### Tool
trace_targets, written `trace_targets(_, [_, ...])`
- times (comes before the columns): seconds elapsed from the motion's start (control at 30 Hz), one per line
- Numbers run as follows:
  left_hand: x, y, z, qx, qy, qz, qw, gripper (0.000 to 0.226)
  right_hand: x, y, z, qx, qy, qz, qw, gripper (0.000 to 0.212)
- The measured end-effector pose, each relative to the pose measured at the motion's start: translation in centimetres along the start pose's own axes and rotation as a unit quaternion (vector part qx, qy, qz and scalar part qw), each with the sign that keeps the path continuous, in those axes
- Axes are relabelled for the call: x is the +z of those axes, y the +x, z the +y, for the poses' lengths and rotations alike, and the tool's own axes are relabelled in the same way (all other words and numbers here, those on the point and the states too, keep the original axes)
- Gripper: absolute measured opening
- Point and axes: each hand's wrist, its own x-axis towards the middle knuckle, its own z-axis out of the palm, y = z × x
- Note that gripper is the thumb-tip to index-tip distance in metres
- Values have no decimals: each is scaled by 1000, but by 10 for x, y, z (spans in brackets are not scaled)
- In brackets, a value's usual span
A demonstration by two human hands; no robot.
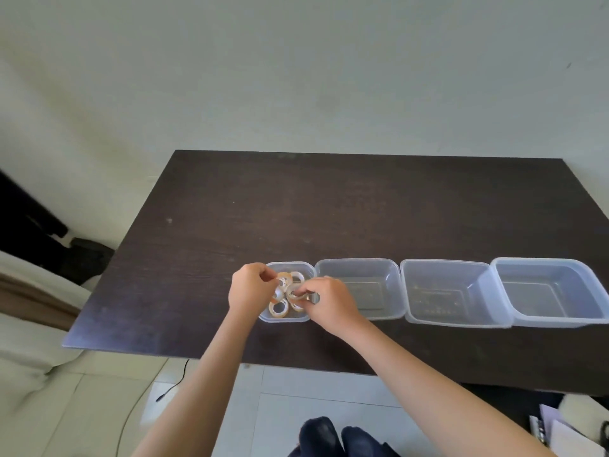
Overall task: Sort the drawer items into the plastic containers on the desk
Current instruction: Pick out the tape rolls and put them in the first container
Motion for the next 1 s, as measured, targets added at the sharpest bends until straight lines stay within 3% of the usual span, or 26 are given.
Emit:
trace_targets(0.23, [6,7,-18,21,-3,-20,1000,15,2,8,4,16,-15,-5,1000,20])
trace_targets(0.47, [23,-29,-7,80,-60,24,995,17,-21,-27,25,-37,2,60,998,11])
trace_targets(0.7, [78,-95,38,185,-120,6,975,11,-60,-104,75,-32,6,123,992,12])
trace_targets(1.0, [185,-207,118,257,-170,-97,946,14,-141,-255,176,147,10,141,979,16])
